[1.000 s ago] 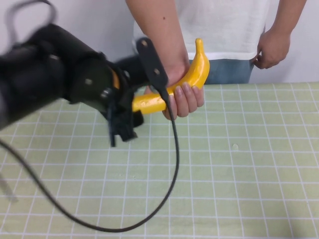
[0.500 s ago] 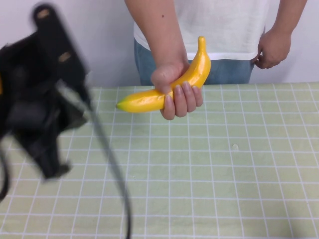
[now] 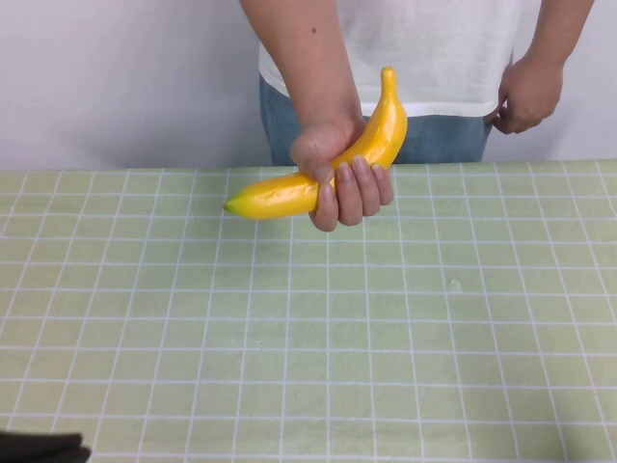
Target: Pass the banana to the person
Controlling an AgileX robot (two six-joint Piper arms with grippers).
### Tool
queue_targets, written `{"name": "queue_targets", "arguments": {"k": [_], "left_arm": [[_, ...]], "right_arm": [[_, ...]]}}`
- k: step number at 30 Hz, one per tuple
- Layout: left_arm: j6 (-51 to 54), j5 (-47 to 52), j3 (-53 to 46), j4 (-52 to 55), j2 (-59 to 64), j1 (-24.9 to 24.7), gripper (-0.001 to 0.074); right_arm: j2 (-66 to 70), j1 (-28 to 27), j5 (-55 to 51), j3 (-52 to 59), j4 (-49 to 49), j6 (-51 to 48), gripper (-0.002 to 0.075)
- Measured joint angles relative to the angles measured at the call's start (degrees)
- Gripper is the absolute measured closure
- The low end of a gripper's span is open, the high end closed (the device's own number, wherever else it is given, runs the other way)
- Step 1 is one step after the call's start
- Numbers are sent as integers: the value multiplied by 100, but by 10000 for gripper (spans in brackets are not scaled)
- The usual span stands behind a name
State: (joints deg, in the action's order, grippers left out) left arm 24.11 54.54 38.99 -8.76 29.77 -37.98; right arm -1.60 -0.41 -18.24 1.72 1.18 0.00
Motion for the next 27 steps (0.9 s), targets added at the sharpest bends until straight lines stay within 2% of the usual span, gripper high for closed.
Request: {"name": "queue_targets", "arguments": {"k": [7,19,23,27], "left_arm": [[-475,-98,-146,-208,-882,0,736],[-497,-15,-159,-57,-956,0,736],[-785,-483,-277,364,-1031,44,738],[-1300,-1534,-591,612,-1353,497,738]], "right_arm": [[0,0,0,0,0,0,733],[0,0,0,0,0,0,733],[0,0,0,0,0,0,733],[0,0,0,0,0,0,733]]}}
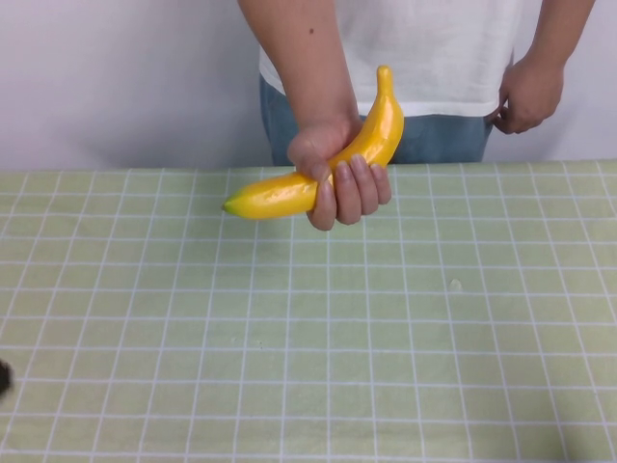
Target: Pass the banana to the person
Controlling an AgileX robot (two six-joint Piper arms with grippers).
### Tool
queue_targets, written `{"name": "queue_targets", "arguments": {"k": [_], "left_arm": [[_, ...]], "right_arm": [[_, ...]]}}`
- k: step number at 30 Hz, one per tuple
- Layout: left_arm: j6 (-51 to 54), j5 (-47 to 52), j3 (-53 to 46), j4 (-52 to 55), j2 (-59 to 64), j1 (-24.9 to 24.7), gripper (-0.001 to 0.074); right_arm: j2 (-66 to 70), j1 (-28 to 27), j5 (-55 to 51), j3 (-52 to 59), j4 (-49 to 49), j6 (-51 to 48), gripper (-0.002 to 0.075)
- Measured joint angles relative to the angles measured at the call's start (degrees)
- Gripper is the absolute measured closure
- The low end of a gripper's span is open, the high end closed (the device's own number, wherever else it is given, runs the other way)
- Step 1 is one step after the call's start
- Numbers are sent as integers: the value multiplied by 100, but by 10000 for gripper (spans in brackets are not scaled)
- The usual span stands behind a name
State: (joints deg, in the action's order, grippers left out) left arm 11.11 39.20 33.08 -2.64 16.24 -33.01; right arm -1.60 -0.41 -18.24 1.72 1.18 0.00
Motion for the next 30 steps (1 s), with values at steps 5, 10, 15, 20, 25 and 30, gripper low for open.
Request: {"name": "queue_targets", "arguments": {"k": [5,10,15,20,25,30], "left_arm": [[-206,-983,-732,11,-685,821,738],[-281,-1154,-1564,54,-1554,1482,738],[-484,-1296,-2262,187,-1705,1907,738],[-576,-2103,-3048,195,-1705,2162,738],[-1304,-2555,-3439,334,-1705,2341,738],[-1746,-1885,-3448,787,-1705,2510,738]], "right_arm": [[0,0,0,0,0,0,733],[0,0,0,0,0,0,733],[12,0,0,0,0,0,733],[12,0,0,0,0,0,733],[12,0,0,0,0,0,733],[12,0,0,0,0,0,733]]}}
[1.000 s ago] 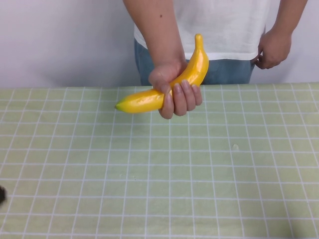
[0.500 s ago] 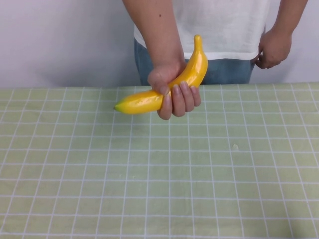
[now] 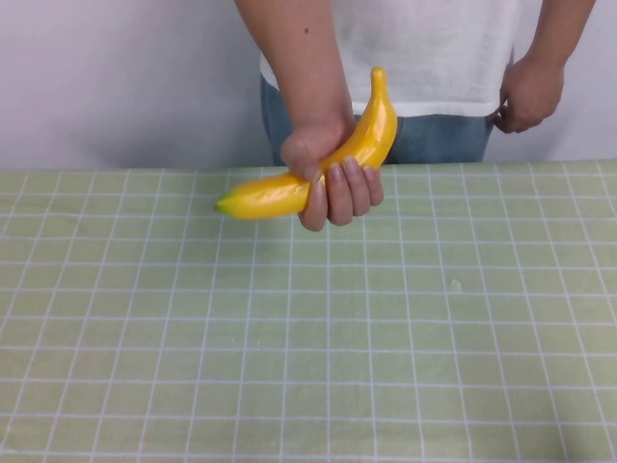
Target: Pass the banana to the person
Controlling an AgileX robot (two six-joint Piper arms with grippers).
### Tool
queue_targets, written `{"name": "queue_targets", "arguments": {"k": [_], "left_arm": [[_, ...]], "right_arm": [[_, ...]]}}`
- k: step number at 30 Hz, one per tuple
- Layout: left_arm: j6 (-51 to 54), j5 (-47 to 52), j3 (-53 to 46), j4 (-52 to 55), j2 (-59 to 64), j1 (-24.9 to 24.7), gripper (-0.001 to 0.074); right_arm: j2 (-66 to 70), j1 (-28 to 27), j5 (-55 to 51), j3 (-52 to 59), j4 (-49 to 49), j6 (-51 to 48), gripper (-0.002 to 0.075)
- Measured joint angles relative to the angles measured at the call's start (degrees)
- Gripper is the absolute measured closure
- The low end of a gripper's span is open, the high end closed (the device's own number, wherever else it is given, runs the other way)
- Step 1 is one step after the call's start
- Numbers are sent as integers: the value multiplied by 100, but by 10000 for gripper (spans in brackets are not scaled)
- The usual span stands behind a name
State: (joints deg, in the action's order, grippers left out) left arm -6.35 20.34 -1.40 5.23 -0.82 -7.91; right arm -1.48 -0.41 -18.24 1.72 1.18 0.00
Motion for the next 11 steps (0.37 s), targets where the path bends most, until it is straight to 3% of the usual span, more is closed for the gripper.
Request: {"name": "queue_targets", "arguments": {"k": [11], "left_arm": [[-312,36,0,105,0,96,738]], "right_arm": [[0,0,0,0,0,0,733]]}}
